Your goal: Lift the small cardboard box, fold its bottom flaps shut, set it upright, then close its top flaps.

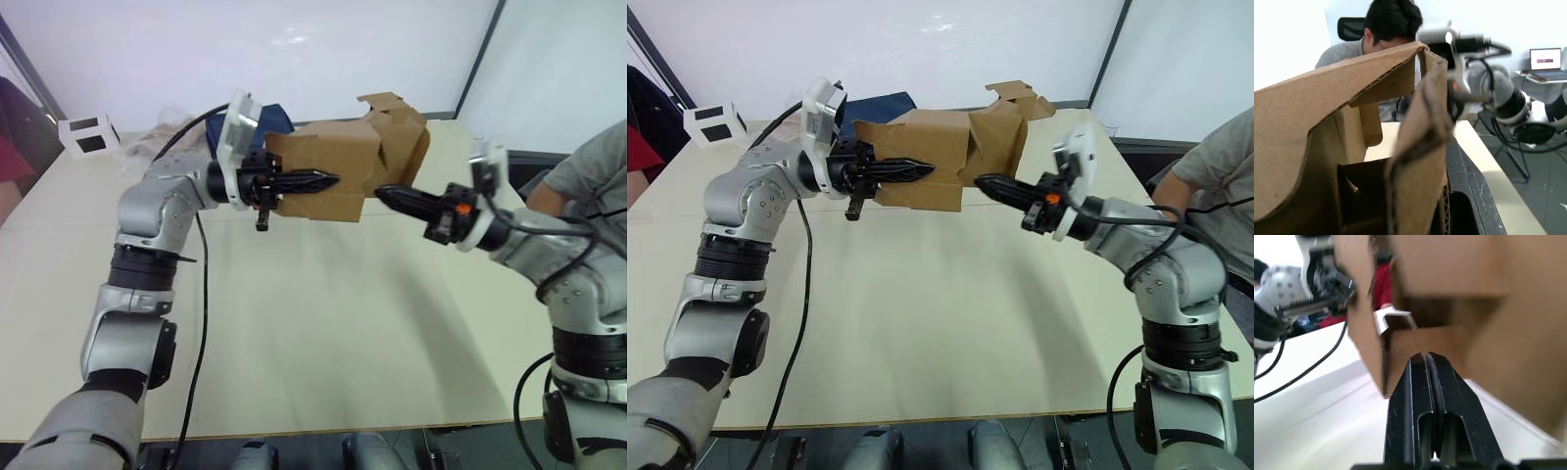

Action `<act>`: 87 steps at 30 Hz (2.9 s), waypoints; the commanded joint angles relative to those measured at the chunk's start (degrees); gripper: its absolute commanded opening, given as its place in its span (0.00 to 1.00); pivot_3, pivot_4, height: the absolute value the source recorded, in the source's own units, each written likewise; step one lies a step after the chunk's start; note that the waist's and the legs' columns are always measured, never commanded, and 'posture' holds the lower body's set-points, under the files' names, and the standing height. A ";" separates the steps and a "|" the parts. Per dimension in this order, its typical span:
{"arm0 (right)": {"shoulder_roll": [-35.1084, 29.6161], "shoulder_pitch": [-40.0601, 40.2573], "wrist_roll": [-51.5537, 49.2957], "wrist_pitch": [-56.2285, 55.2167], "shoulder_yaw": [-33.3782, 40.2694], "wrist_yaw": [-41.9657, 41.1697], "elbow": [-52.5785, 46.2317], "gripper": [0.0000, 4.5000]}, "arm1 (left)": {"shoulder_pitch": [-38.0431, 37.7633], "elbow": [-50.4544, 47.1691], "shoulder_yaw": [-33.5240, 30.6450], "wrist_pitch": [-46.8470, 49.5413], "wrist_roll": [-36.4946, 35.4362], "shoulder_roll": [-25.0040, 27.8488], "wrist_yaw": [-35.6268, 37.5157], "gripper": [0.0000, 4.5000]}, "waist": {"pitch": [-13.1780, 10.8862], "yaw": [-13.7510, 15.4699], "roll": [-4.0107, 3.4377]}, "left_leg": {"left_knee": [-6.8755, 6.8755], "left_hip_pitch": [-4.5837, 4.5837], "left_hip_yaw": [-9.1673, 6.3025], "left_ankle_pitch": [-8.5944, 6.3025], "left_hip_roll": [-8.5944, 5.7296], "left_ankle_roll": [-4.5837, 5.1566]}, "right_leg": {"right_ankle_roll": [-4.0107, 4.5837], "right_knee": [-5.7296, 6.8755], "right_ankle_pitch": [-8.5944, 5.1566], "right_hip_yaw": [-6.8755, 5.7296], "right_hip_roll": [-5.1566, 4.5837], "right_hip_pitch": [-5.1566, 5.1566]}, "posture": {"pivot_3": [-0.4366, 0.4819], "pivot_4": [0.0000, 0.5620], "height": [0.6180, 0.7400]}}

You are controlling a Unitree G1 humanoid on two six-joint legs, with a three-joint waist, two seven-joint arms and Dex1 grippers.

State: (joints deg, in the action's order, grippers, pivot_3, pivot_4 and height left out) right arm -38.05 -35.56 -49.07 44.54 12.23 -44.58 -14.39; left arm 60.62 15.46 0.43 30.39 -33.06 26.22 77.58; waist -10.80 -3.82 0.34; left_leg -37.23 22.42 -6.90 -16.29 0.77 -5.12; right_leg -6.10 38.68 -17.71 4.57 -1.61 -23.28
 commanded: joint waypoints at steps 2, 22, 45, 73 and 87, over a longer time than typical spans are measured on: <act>-4.03 1.68 -4.75 2.19 8.54 0.44 0.64 0.01 | 1.80 -0.78 -0.88 -1.09 -0.25 0.45 0.29 0.00 | 0.00 0.08 0.00 | 0.00 0.01 0.00 0.00 0.00 0.00 | 0.00 -0.02 0.00 0.00 -0.01 0.00 | 0.48 0.27 1.00; 6.89 -5.31 7.04 -13.28 2.30 -0.59 15.17 0.01 | 1.87 -1.40 -1.61 3.74 -2.58 1.70 -0.97 0.00 | -0.01 0.17 -0.01 | 0.02 0.03 0.02 0.22 0.00 -0.39 | 0.00 -0.05 0.00 0.00 -0.03 -0.01 | 0.48 0.27 1.00; 16.64 2.87 -17.74 -2.00 7.08 12.77 -1.27 0.01 | 5.04 2.83 -1.60 4.54 -2.98 0.84 1.12 0.00 | -0.01 -0.16 -0.01 | 0.03 0.02 0.00 0.19 0.00 -0.34 | -0.01 0.00 0.00 0.00 0.00 -0.01 | 0.48 0.27 1.00; 23.28 8.09 -34.05 -3.54 6.15 21.73 -4.92 0.16 | 5.04 2.74 -4.05 10.75 -7.09 1.73 1.72 0.00 | -0.01 -0.20 -0.01 | 0.04 0.01 -0.01 0.14 0.01 -0.26 | 0.00 0.01 0.00 -0.01 0.00 -0.02 | 0.48 0.27 1.00; 22.95 8.64 -32.80 -5.50 4.81 21.94 -5.03 0.01 | 4.96 3.30 -3.79 9.98 -6.50 1.92 1.45 0.00 | -0.01 -0.20 -0.01 | 0.04 0.01 -0.01 0.03 0.01 -0.06 | 0.00 0.01 0.00 -0.01 0.01 -0.02 | 0.48 0.27 1.00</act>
State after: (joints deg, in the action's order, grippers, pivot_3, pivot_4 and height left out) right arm -15.60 -26.56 -80.72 40.58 16.28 -23.00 -17.04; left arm 63.96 19.16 -1.57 41.02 -39.23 27.21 78.93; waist -10.81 -4.02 0.33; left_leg -37.19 22.43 -6.91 -16.26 0.78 -5.18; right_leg -6.10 38.69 -17.71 4.57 -1.60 -23.31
